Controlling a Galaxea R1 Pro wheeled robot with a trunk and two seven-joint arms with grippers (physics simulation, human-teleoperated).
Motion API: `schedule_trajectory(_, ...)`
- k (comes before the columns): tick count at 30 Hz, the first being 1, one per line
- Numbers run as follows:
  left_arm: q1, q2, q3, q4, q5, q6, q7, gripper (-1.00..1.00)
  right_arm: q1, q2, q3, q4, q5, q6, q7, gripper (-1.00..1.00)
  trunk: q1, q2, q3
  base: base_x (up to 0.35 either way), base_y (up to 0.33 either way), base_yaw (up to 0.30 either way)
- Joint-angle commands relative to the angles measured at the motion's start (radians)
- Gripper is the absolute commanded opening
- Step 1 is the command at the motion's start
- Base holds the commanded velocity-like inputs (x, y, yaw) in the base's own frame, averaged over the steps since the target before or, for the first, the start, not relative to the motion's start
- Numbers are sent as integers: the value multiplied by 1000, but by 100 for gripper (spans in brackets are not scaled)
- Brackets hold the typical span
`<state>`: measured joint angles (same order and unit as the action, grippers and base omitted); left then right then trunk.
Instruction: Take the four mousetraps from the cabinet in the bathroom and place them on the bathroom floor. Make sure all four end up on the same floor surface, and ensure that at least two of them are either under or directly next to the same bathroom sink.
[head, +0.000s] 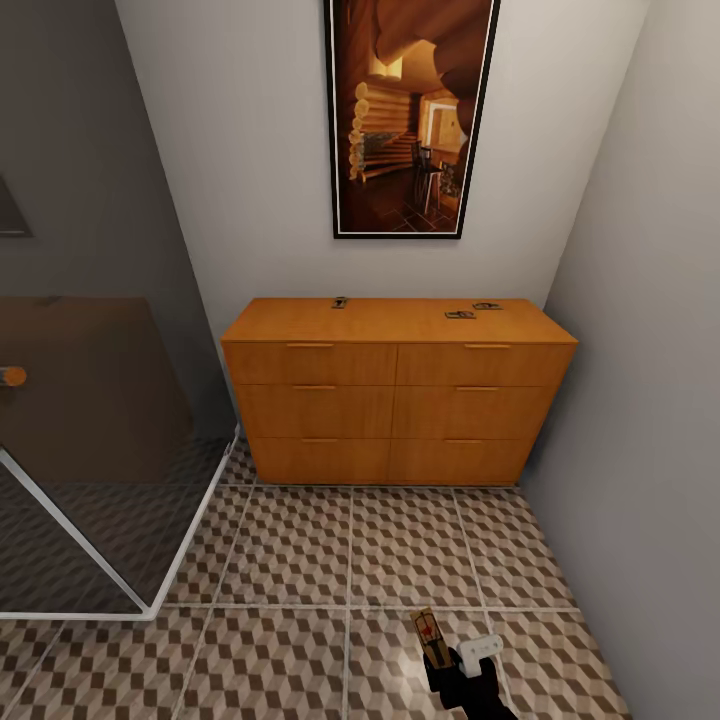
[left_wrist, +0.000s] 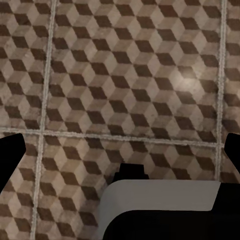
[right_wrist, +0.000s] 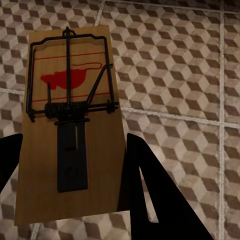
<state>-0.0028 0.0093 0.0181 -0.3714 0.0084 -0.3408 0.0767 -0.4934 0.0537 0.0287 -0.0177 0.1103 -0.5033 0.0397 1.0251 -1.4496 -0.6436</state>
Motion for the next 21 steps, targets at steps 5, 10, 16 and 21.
schedule_trajectory(5,0,0,0,1,1,-3,1,100,-1,0,2,1,2,-3,-3,-100,0,0,-1,0,0,0)
schedule_trajectory(10,0,0,0,2,1,-3,1,100,-1,0,2,1,2,-3,-3,-100,0,0,-1,0,0,0)
schedule_trajectory(16,0,0,0,2,1,-3,1,100,-1,0,2,1,2,-3,-3,-100,0,0,-1,0,0,0)
schedule_trajectory(21,0,0,0,2,1,-3,1,100,-1,0,2,1,2,-3,-3,-100,0,0,-1,0,0,0)
